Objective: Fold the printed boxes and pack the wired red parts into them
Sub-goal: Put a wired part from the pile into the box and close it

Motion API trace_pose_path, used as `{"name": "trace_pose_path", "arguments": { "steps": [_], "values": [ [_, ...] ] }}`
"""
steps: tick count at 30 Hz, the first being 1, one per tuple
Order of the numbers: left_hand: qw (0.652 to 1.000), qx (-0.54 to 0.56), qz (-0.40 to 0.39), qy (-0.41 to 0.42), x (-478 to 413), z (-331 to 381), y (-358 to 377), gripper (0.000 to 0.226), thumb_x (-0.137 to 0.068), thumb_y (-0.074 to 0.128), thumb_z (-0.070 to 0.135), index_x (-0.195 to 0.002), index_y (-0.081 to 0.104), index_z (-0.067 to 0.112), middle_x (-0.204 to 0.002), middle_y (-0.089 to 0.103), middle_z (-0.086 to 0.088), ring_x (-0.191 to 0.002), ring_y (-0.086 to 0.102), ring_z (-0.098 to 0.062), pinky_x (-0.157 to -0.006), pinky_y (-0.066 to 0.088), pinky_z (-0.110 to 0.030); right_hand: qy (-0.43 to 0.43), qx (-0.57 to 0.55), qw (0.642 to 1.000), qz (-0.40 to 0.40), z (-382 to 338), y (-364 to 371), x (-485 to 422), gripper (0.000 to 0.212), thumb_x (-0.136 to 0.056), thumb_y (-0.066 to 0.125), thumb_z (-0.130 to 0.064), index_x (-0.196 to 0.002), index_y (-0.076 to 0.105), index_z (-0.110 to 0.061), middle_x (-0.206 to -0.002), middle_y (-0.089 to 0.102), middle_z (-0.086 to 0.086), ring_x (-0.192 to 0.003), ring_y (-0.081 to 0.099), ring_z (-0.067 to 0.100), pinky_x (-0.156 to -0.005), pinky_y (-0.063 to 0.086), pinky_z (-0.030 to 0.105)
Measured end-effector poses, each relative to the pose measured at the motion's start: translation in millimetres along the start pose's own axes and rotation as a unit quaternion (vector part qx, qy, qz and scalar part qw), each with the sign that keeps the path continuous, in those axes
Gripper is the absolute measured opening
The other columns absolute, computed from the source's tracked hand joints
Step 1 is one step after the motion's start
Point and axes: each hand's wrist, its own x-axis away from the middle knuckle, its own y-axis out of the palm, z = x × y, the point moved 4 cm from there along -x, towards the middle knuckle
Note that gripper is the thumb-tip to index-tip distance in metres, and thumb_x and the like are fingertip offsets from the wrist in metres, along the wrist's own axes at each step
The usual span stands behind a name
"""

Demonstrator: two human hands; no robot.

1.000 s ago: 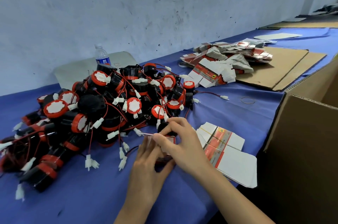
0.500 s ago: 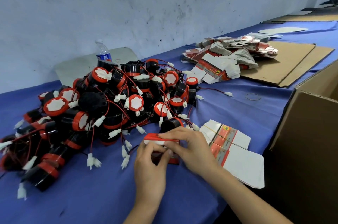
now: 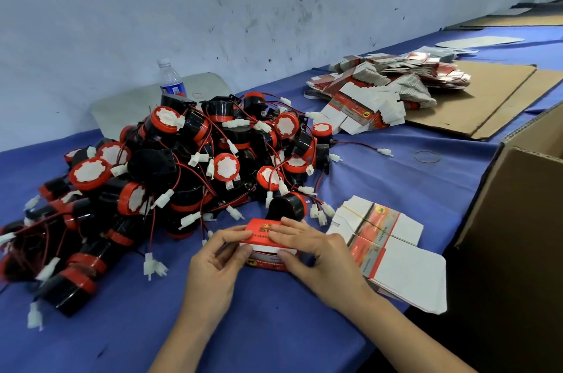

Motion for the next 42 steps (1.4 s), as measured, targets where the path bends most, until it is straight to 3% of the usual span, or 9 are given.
{"name": "trace_pose_path", "arguments": {
  "steps": [5, 13, 17, 19, 26, 34, 38, 42],
  "values": [
    [1.0, 0.007, -0.001, 0.007, -0.2, -0.6, 0.5, 0.017, -0.085, 0.06, -0.009, -0.094, 0.068, 0.003, -0.109, 0.069, -0.007, -0.102, 0.066, -0.008, -0.078, 0.05, -0.012, -0.023, 0.041, 0.999, 0.008, -2.4, 1.6, 2.7, 0.03, -0.091, 0.062, -0.008, -0.119, 0.068, -0.016, -0.126, 0.063, -0.008, -0.129, 0.048, 0.007, -0.112, 0.036, 0.034],
    [1.0, 0.007, -0.001, 0.005, 0.6, -2.6, -0.2, 0.017, -0.086, 0.06, -0.006, -0.096, 0.068, 0.006, -0.111, 0.068, -0.006, -0.103, 0.065, -0.006, -0.079, 0.05, -0.012, -0.051, 0.108, 0.992, -0.044, -3.5, 1.5, 3.9, 0.031, -0.099, 0.047, -0.014, -0.126, 0.06, -0.019, -0.133, 0.058, -0.009, -0.135, 0.041, 0.007, -0.113, 0.034, 0.036],
    [1.0, 0.008, 0.001, 0.0, -0.4, -2.6, 1.6, 0.018, -0.087, 0.06, -0.006, -0.094, 0.069, 0.008, -0.11, 0.069, -0.004, -0.104, 0.064, -0.006, -0.079, 0.051, -0.013, -0.063, 0.137, 0.987, -0.059, -10.0, -2.2, 1.0, 0.031, -0.096, 0.049, -0.01, -0.124, 0.062, -0.016, -0.129, 0.061, -0.004, -0.131, 0.048, 0.014, -0.103, 0.045, 0.042],
    [1.0, 0.009, -0.001, -0.001, -1.3, -2.0, 3.4, 0.02, -0.087, 0.059, -0.007, -0.094, 0.069, 0.009, -0.109, 0.069, -0.002, -0.104, 0.065, -0.005, -0.079, 0.051, -0.013, -0.079, 0.159, 0.979, -0.101, -13.6, -8.1, -5.3, 0.032, -0.095, 0.049, -0.007, -0.123, 0.061, -0.015, -0.127, 0.063, -0.001, -0.127, 0.052, 0.018, -0.092, 0.05, 0.043],
    [1.0, 0.007, -0.008, 0.007, 2.5, -2.5, 0.1, 0.022, -0.087, 0.059, -0.009, -0.094, 0.069, 0.009, -0.105, 0.071, 0.006, -0.101, 0.065, -0.002, -0.079, 0.05, -0.012, -0.094, 0.237, 0.94, -0.228, -22.2, -13.8, -21.7, 0.047, -0.096, 0.043, -0.009, -0.139, 0.045, -0.025, -0.133, 0.049, -0.001, -0.112, 0.054, 0.024, -0.084, 0.047, 0.043],
    [0.999, -0.026, -0.018, 0.023, 1.9, -1.5, 1.5, 0.024, -0.087, 0.06, -0.008, -0.096, 0.07, 0.013, -0.11, 0.068, -0.003, -0.106, 0.063, -0.006, -0.088, 0.051, -0.018, -0.065, 0.311, 0.899, -0.3, -31.3, -16.1, -44.3, 0.051, -0.091, 0.048, -0.008, -0.138, 0.046, -0.027, -0.125, 0.048, 0.003, -0.111, 0.049, 0.023, -0.079, 0.039, 0.032],
    [0.998, -0.053, -0.018, 0.033, 2.3, -1.8, 2.0, 0.028, -0.088, 0.061, -0.006, -0.096, 0.07, 0.019, -0.113, 0.065, -0.004, -0.109, 0.061, -0.009, -0.093, 0.05, -0.021, -0.068, 0.331, 0.877, -0.341, -33.7, -18.7, -48.9, 0.053, -0.089, 0.049, -0.006, -0.138, 0.046, -0.024, -0.126, 0.046, 0.004, -0.111, 0.047, 0.023, -0.086, 0.041, 0.036],
    [0.997, -0.06, -0.018, 0.035, 3.1, -4.2, 1.1, 0.029, -0.089, 0.061, -0.005, -0.097, 0.069, 0.022, -0.114, 0.064, -0.002, -0.111, 0.06, -0.011, -0.093, 0.051, -0.025, -0.071, 0.368, 0.863, -0.338, -35.7, -12.5, -45.1, 0.06, -0.089, 0.044, -0.002, -0.143, 0.037, -0.029, -0.126, 0.043, 0.005, -0.103, 0.052, 0.03, -0.067, 0.034, 0.034]
  ]
}}
